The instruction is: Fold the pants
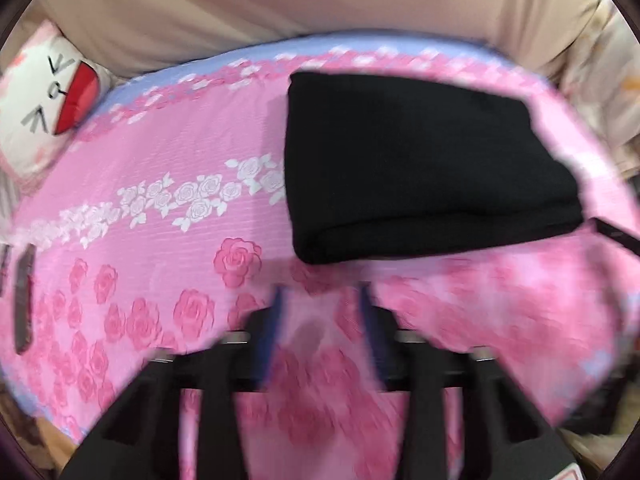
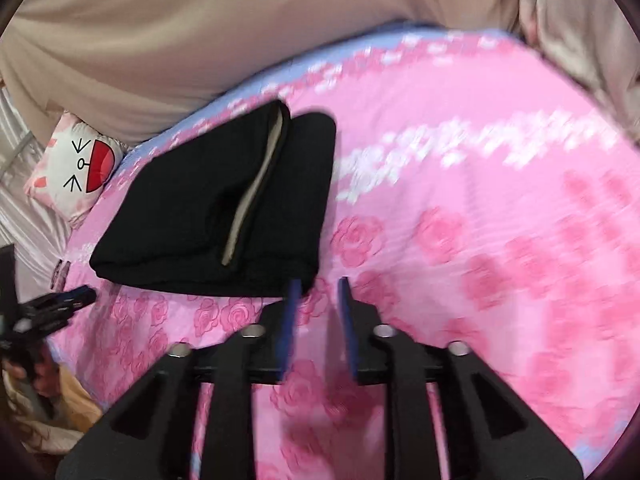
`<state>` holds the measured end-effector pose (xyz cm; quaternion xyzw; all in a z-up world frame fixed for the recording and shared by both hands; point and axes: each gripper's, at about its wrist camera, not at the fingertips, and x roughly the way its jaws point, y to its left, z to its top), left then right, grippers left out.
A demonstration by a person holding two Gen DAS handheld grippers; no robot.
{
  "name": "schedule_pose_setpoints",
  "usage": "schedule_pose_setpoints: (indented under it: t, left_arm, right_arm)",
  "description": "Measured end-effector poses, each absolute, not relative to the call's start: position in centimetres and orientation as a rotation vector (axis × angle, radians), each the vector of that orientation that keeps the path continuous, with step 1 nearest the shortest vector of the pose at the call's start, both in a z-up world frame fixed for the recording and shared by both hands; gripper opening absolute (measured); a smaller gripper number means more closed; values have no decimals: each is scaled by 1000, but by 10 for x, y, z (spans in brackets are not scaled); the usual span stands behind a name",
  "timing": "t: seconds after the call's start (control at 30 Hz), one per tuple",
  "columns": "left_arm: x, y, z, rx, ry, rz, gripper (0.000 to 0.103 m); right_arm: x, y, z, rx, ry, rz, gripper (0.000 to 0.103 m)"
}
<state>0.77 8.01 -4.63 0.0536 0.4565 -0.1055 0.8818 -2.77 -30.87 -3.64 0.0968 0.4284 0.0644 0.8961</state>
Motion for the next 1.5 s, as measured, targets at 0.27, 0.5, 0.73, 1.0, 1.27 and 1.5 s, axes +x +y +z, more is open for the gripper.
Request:
schedule_pose_setpoints:
  t: [0.27, 0.5, 0.73, 1.0, 1.27, 1.5]
  left_arm:
    - [87, 121, -9, -108, 987, -375, 98]
    - [166, 126, -71, -389, 1339, -578, 97]
    - [181, 106, -84, -462, 1404, -677, 97]
    - [192, 83, -85, -432, 1416, -678, 97]
    - [174, 92, -65, -370, 1333, -619, 29]
    - [108, 98, -23, -373, 1270, -734, 27]
  right_arm:
    - [17, -318, -16, 355, 909, 368, 98]
    - [66, -330, -54, 570, 1094, 502, 98]
    - [92, -316, -70, 626, 1161, 552, 98]
    - [112, -303, -72, 582, 1172, 558, 98]
    - [98, -301, -51, 530, 1092, 522, 30]
    - [39, -300, 7, 494, 1017, 568, 24]
